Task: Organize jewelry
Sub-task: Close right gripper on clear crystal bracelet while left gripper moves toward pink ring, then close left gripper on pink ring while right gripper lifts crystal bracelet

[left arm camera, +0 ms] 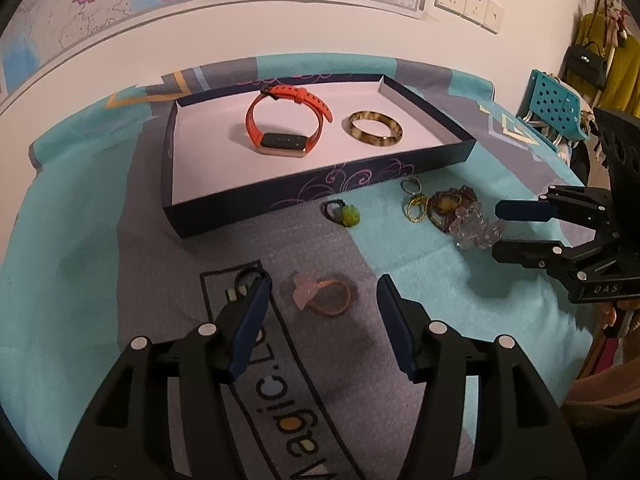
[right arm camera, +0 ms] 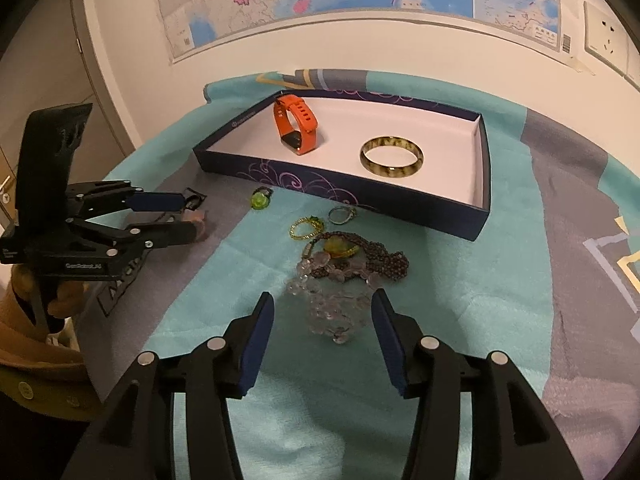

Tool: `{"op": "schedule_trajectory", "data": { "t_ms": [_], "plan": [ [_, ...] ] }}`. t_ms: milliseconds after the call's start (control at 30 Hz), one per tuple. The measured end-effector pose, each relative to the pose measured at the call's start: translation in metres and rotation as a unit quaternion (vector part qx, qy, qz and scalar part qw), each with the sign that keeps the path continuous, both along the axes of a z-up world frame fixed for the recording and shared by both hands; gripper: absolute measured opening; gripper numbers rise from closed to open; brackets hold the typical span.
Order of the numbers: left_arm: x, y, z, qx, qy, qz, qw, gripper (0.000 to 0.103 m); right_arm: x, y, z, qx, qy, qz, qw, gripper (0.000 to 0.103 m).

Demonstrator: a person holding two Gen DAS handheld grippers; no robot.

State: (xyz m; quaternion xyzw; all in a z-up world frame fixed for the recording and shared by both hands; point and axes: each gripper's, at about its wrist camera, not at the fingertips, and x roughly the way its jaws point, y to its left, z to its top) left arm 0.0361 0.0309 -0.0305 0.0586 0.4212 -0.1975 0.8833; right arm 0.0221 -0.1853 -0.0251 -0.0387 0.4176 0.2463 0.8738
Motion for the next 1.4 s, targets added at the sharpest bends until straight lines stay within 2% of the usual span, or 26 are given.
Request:
{"op": "schedule_trajectory", "data": {
  "t_ms": [233, 367, 433, 533, 567, 600, 1000, 1400],
  "plan": [
    [-0.008, 0.000, -0.004, 0.007, 0.004, -0.005, 1.0000, 0.056, 0.000, 0.003, -0.005, 0.000, 0.004, -0.001, 1.000, 0.047],
    [-0.009, 0.000, -0.008, 0.007, 0.010, -0.002, 0.9999, 0.056, 0.002, 0.005, -0.009, -0.009, 0.007, -0.007, 1.000, 0.025],
    [-0.011, 0.000, -0.008, 0.007, 0.010, -0.002, 0.9999, 0.056, 0.001, 0.003, -0.007, -0.003, 0.002, -0.008, 1.000, 0.019],
    [-0.012, -0.001, -0.008, 0.009, 0.011, -0.002, 0.9999, 0.056, 0.000, 0.000, -0.004, 0.004, -0.002, -0.007, 1.000, 0.018],
    [-0.012, -0.001, -0.008, 0.009, 0.011, -0.002, 0.9999, 0.056, -0.001, -0.001, -0.003, 0.011, 0.000, -0.003, 1.000, 0.009],
    [-0.013, 0.000, -0.007, 0.008, 0.011, -0.002, 0.9999, 0.056, -0.002, -0.002, -0.002, 0.014, 0.000, 0.000, 1.000, 0.008],
    [-0.015, 0.003, -0.004, 0.000, 0.013, -0.010, 0.9999, 0.051, -0.003, -0.024, 0.023, 0.084, -0.009, -0.011, 0.996, 0.008],
    [-0.002, -0.001, -0.007, 0.006, 0.016, -0.005, 0.9998, 0.048, 0.000, -0.021, 0.040, 0.091, -0.032, -0.010, 0.995, 0.008]
  ]
}}
